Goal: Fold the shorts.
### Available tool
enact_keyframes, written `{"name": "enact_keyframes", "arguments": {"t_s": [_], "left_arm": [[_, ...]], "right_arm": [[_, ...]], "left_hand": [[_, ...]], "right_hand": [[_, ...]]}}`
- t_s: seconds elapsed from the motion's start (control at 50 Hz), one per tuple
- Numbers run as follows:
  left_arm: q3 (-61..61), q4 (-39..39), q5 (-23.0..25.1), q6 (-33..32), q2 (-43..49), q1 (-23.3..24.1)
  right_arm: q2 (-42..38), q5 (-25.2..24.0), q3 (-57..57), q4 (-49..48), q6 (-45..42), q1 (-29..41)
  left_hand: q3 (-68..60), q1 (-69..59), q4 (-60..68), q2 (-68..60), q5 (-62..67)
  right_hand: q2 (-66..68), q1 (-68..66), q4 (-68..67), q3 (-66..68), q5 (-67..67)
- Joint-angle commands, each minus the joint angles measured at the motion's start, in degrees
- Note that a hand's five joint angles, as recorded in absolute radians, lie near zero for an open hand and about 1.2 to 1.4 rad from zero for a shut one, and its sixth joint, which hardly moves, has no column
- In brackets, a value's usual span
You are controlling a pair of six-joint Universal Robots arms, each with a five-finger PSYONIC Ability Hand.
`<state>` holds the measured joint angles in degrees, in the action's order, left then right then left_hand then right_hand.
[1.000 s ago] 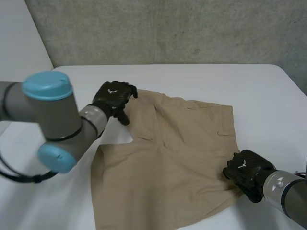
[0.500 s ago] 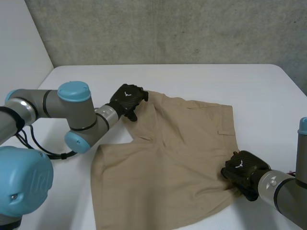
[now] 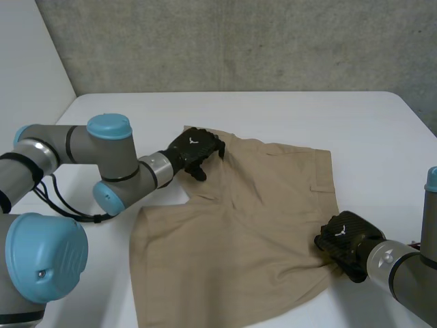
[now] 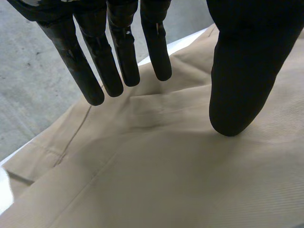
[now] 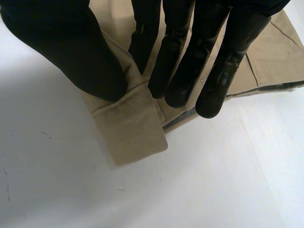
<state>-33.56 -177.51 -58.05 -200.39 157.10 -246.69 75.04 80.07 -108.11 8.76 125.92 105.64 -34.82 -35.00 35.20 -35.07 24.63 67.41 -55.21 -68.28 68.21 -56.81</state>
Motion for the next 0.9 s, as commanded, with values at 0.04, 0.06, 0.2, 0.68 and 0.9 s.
{"name": "enact_keyframes", "arguments": {"t_s": [0.04, 0.06, 0.2, 0.68, 0.9], "left_arm": [[1.2, 0.5, 1.2, -0.1, 0.3, 0.5], [1.6, 0.9, 1.3, -0.2, 0.6, 0.5], [2.5, 3.0, 1.9, -1.1, 1.3, 0.7], [3.9, 12.7, 1.7, -10.6, 1.9, 0.8], [-5.1, 11.2, -6.0, -15.1, -7.0, 0.7]], "right_arm": [[-0.2, 0.0, -0.1, -0.8, -0.1, 0.0], [-0.2, 0.0, -0.1, -0.9, -0.1, 0.0], [-0.2, 0.0, -0.2, -0.9, 0.0, 0.0], [-0.1, 0.0, -0.3, -1.0, 0.0, 0.0], [0.2, 0.1, -0.4, -1.0, 0.3, 0.1]], "left_hand": [[-5.8, -5.7, 5.5, -5.6, 6.0], [-5.8, -5.7, 5.5, -5.6, 6.0], [-5.8, -5.7, 5.5, -5.6, 6.0], [-29.2, -29.0, 28.8, -29.0, 29.4], [-45.2, -45.0, 44.8, -44.9, 45.4]], "right_hand": [[12.6, -24.8, -11.7, 11.8, -13.2], [12.6, -24.8, -11.7, 11.8, -13.2], [12.6, -24.8, -11.7, 11.8, -13.2], [12.6, -24.8, -11.7, 11.8, -13.2], [12.6, -24.8, -11.7, 11.8, -13.2]]}}
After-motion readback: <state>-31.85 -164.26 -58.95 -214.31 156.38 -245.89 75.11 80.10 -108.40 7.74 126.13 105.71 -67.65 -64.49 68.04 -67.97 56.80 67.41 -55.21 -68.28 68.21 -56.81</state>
